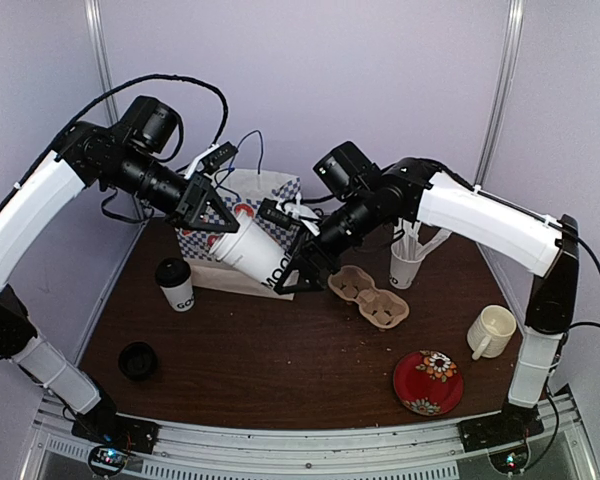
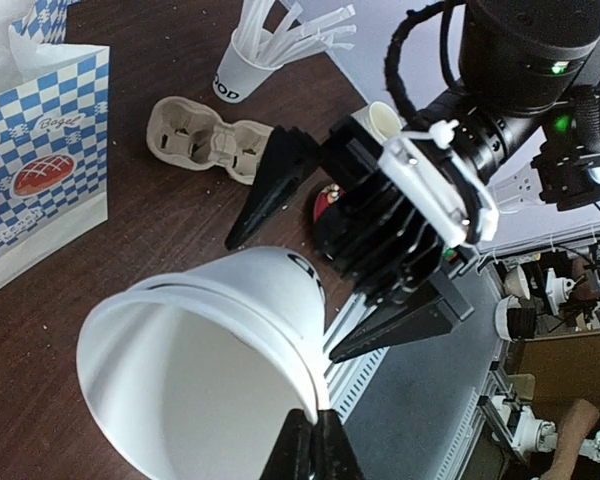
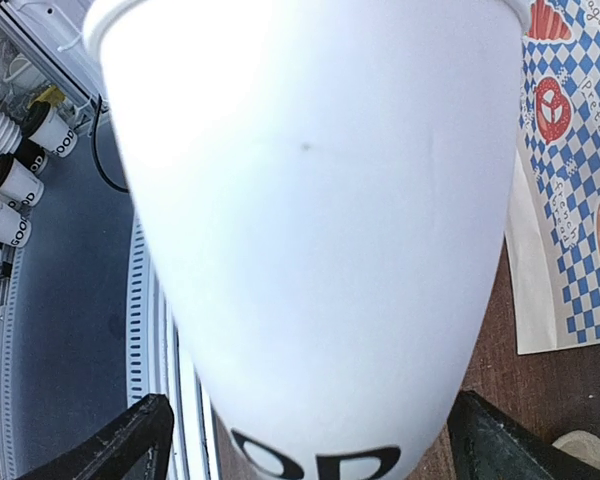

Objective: Pack the takeout coffee

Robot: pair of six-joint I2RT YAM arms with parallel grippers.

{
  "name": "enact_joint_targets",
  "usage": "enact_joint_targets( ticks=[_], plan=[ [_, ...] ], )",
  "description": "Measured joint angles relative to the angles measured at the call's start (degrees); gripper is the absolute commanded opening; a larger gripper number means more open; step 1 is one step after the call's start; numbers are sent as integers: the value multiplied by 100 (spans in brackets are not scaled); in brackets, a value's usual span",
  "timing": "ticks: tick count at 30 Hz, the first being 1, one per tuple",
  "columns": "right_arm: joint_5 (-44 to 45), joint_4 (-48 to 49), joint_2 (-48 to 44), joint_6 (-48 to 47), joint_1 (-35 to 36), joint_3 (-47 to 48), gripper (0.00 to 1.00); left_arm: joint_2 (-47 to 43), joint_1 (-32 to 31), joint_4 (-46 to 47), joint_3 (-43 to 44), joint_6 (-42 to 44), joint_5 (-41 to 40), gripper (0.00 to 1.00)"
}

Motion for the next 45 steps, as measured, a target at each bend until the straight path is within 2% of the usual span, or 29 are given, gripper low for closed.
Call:
enact_joint_targets(
  ticks=[6,9,11,17,24,29,35,40,42,45],
  plan=[
    [-92,20,109,42,59,39,66,-46,0,153,-74,-101,249,0],
    [-199,17,127,7,59,15,55,-57,0,166,-94,-122,323,0],
    [-280,92,114,-35,55,-74,52,-57,-11,157,-98,-136,341,0],
    [-479,702,-186,-94,52,-765,50,-48,-116,-17,-39,-131,341,0],
    [-793,1733,-798,-50,-96,-1572,50,234,-269,-820,1071,-11,-59,0],
    [-841,2009,-1084,-199,-249,-1871,49,243,-271,-1073,1228,11,-326,0],
    [-824,866,-1036,-734,-487,-2433,50,-120,168,-1456,1397,15,-962,0],
    [-859,417,-1029,-1012,-492,-2522,50,-284,166,-1543,1687,37,-1410,0],
    [-929,385,-1060,-1080,-487,-2605,51,-271,162,-1711,1720,66,-1950,0],
    [-1034,299,-1117,-1147,-487,-2728,51,-199,162,-2028,1561,92,-3252,0]
  ],
)
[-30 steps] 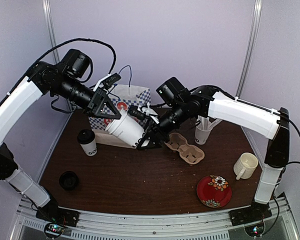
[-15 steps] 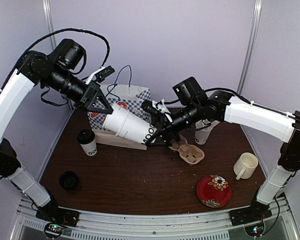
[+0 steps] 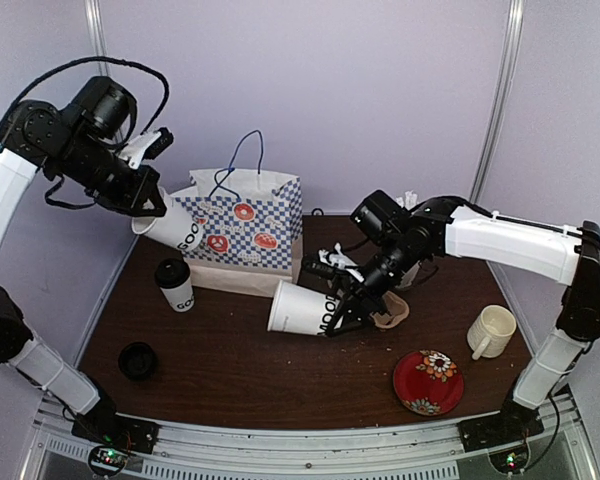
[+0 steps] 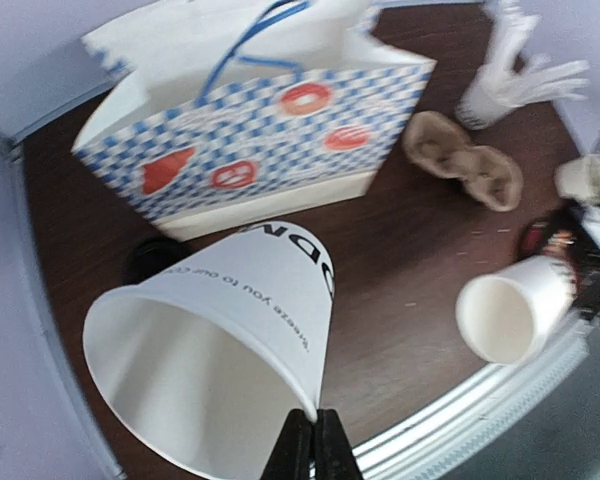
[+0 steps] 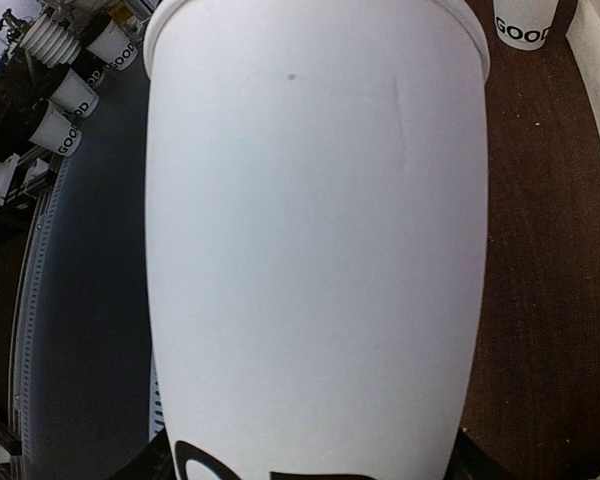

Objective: Pack the takeout coffee

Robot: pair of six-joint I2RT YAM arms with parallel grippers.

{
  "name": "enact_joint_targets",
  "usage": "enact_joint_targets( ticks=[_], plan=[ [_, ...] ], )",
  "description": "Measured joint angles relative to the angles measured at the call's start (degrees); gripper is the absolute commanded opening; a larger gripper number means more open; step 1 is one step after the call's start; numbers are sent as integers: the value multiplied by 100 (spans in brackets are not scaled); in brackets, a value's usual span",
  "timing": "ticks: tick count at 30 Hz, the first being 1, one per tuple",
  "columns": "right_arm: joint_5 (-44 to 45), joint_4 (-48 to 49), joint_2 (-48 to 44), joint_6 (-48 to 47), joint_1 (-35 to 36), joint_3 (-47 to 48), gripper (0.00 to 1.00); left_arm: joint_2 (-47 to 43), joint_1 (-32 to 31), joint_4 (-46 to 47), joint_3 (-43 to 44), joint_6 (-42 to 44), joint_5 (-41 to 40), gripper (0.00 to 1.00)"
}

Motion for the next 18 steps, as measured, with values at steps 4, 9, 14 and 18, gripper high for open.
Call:
enact_joint_targets(
  ticks=[4,9,14,18],
  plan=[
    [-136,-127,-136,-57,0,-39,52,195,184,-210,-798,2,-1541,0],
    [-264,-321,-442,-157,0,-39,53,280,831,-203,-2087,-57,-2426,0],
    [-365,-520,-629,-227,-2,-35,53,-162,1930,426,-3626,98,-2179,0],
    [-415,-612,-636,-247,-9,-33,53,-138,2522,942,-4277,317,-1838,0]
  ],
)
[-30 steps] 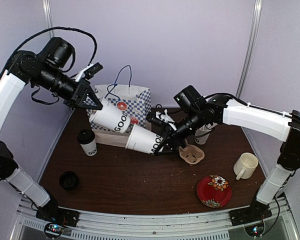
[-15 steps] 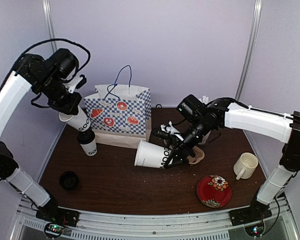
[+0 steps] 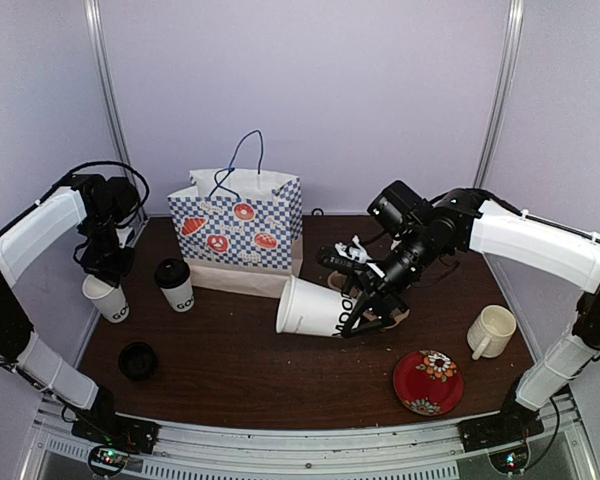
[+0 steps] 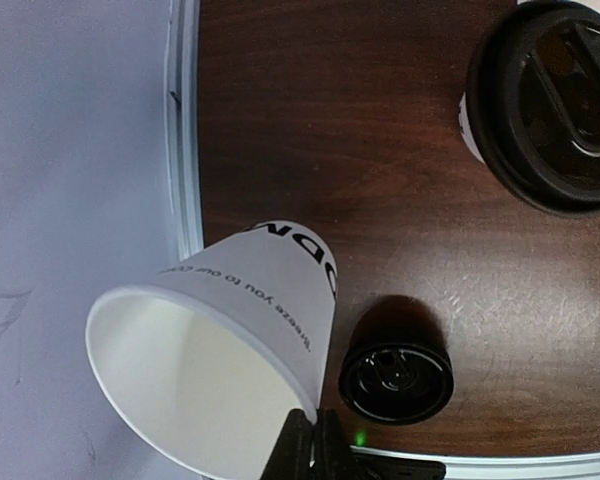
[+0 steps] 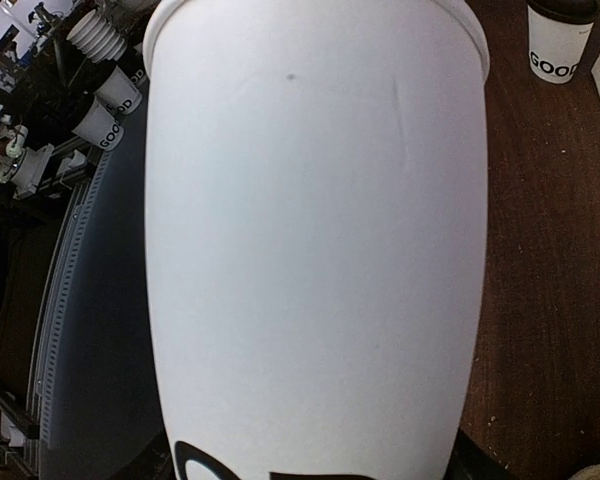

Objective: Pack the takeout coffee

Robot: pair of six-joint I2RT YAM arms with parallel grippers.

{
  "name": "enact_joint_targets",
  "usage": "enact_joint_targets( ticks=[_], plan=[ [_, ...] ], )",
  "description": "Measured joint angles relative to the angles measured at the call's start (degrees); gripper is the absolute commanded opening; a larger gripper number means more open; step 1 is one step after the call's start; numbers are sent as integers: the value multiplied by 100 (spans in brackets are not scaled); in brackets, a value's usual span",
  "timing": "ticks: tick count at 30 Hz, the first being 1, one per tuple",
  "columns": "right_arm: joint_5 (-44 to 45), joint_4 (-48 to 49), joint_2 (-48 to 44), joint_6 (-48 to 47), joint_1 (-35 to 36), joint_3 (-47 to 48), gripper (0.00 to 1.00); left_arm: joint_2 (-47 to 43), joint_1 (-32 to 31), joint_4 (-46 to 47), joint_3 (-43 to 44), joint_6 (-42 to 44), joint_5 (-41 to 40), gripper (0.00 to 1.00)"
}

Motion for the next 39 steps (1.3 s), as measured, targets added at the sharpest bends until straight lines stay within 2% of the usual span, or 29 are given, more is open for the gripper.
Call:
enact_joint_targets(
  ticks=[7,11,13,16,18,21,25,28,30,32,33,36,39],
  plan=[
    [-31,-22,0,2,-7,0,53,876,258,960,-245,308,396,0],
    [-46,-22,0,17,-20,0,53,1016,271,1150,-247,367,407,1],
    [-61,-20,0,20,-20,0,53,1019,271,1204,-247,387,409,8],
    [-81,-20,0,28,-20,0,53,1025,271,1231,-262,433,442,30],
    [-111,-20,2,35,-20,2,53,1045,273,1231,-273,459,487,39],
    [-153,-22,4,37,-20,33,53,1056,282,1209,-273,459,520,43],
    [-179,-24,13,48,-20,72,54,907,236,1032,-223,385,522,42],
    [-212,-24,33,122,-22,170,54,264,-177,1040,11,431,363,49],
    [-267,-26,57,162,-33,262,54,-599,-1073,1561,162,758,492,60],
    [-317,-48,105,192,-61,391,54,-1534,-2090,2350,162,1067,1189,64],
    [-328,-61,127,216,-76,444,54,-1937,-2402,2734,116,1123,1665,65],
    [-422,-66,205,310,-129,595,54,-2695,-2531,3700,9,1099,2907,65],
    [-520,-9,229,463,-179,632,55,-2682,-2708,4538,-157,994,3783,66]
  ],
)
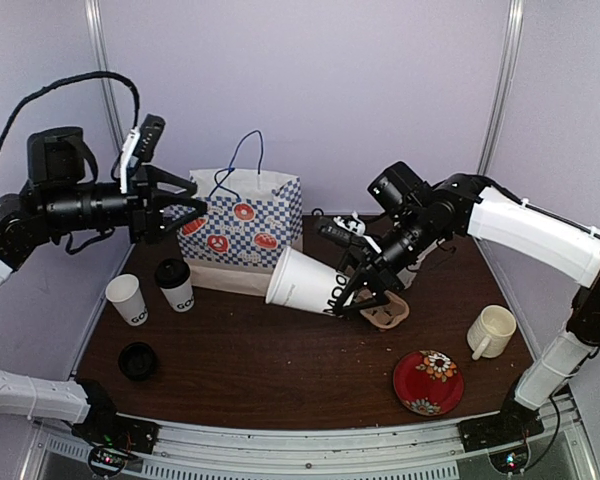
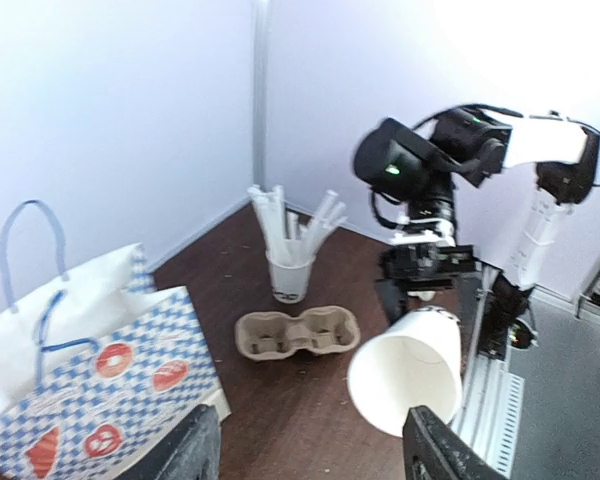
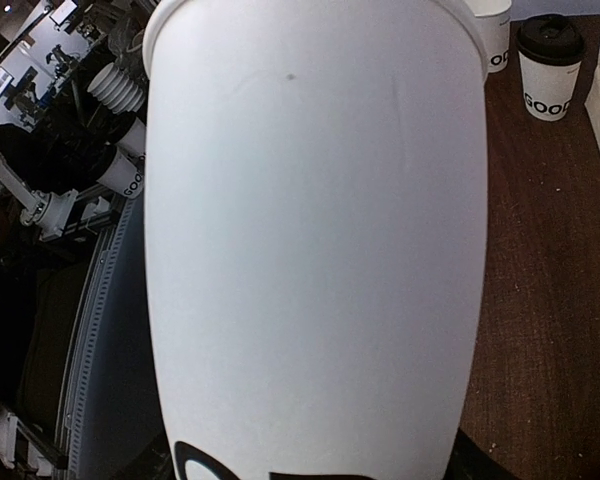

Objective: Pack the takeout coffee

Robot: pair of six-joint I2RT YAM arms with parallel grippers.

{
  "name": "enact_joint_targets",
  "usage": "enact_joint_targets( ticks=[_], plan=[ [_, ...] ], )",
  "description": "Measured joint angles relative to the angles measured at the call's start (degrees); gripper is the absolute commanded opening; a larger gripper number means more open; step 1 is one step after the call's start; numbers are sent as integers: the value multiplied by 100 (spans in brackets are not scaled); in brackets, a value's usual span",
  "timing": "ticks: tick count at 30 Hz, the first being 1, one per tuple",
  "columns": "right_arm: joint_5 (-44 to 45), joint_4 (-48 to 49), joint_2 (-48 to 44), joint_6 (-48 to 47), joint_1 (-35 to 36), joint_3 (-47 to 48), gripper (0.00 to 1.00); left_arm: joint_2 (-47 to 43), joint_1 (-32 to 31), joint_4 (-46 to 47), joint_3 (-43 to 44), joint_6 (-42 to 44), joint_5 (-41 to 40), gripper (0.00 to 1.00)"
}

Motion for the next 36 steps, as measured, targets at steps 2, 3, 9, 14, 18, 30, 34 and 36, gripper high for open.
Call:
enact_joint_targets(
  ticks=[2,3,9,14,18,30,34,36],
  plan=[
    [-55,22,0,114,-31,17,55,295,-328,247,-76,-24,339,66],
    [-68,33,4,157,-37,44,55,461,-479,282,-76,-22,444,66],
    [-168,160,7,391,-79,162,56,1425,-1263,70,-37,144,544,65],
    [-188,142,22,470,-98,162,56,1749,-1526,-190,236,271,538,52],
    [-205,214,22,544,-105,162,57,1891,-1589,-225,382,315,568,49],
    [-166,380,24,636,-140,162,69,2090,-1624,-393,575,308,815,0],
    [-50,348,20,553,-190,160,99,2149,-1631,-557,664,310,782,0],
    [13,247,-15,452,-251,160,100,2199,-1631,-719,772,332,691,0]
  ],
)
